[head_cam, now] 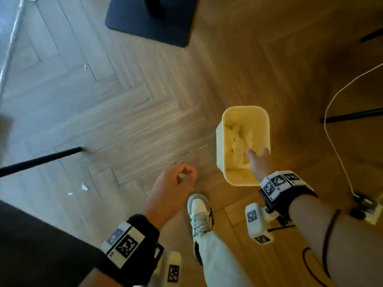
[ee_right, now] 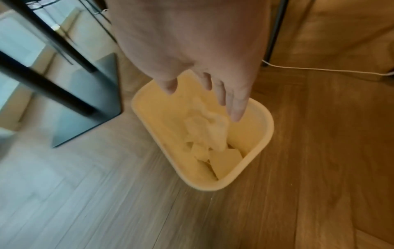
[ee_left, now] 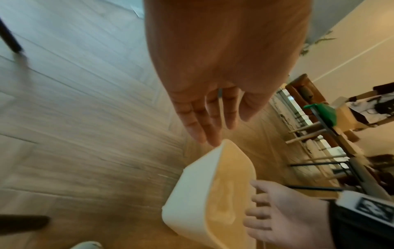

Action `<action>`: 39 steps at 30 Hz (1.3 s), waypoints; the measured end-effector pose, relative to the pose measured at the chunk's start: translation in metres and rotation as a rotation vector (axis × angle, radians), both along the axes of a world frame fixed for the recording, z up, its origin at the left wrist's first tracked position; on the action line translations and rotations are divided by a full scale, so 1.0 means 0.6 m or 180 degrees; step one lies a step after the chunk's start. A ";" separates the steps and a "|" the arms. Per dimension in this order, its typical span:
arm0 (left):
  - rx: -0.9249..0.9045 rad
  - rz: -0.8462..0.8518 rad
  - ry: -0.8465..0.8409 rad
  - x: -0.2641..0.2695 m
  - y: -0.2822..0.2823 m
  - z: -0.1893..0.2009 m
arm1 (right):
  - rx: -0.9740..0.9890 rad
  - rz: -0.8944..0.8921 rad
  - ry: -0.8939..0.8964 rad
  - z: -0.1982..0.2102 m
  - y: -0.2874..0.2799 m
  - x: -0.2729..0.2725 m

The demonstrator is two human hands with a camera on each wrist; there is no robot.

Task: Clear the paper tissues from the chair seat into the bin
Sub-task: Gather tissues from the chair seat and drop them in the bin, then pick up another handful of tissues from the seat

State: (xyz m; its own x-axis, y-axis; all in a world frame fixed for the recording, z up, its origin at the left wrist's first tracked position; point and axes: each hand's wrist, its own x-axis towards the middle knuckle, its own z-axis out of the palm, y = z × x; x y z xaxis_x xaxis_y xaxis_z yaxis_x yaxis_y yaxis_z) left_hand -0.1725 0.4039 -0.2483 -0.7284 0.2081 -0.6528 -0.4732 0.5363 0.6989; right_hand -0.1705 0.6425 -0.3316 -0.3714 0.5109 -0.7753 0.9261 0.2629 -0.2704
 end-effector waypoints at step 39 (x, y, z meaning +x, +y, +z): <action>-0.2034 0.0802 0.0494 0.309 -0.630 0.209 | 0.0314 0.5707 0.1355 0.314 -0.768 0.231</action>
